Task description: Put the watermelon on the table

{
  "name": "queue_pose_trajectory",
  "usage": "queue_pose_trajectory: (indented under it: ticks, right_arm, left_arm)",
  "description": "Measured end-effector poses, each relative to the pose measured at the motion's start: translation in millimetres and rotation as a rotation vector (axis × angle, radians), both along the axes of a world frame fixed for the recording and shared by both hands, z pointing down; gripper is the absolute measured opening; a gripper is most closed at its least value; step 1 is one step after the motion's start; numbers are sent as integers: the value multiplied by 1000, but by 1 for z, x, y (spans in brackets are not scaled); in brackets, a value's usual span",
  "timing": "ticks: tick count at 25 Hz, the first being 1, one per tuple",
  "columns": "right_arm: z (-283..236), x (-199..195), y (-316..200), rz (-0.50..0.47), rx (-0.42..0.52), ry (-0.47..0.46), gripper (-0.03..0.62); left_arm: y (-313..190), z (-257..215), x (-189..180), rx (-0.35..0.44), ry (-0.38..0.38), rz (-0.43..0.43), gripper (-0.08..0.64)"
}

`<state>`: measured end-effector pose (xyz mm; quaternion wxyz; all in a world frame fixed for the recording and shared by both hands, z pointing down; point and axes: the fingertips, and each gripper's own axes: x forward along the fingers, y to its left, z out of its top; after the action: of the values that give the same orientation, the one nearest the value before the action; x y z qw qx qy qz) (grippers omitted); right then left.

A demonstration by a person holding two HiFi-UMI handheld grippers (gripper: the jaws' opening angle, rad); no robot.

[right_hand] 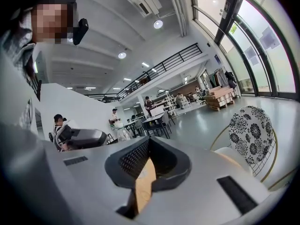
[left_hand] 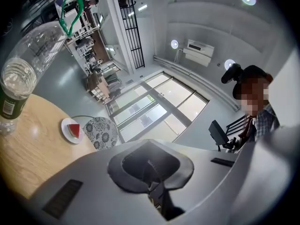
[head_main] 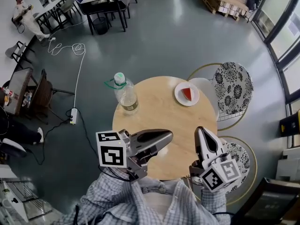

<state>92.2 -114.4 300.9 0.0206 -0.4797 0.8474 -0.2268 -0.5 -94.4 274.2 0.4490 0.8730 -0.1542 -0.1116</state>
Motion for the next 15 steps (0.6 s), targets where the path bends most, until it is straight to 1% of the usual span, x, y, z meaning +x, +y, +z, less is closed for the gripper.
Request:
queue_pose_trajectory:
  ticks: [7,15]
  right_arm:
    - [3,-9,5,-22,-8,-1,8]
    - [6,-11,7,-16,-21,-9,8]
  left_arm:
    - [2,0,-8,-7,-3,-20,8]
    - [5,5,-12,-31,-1,-21,8]
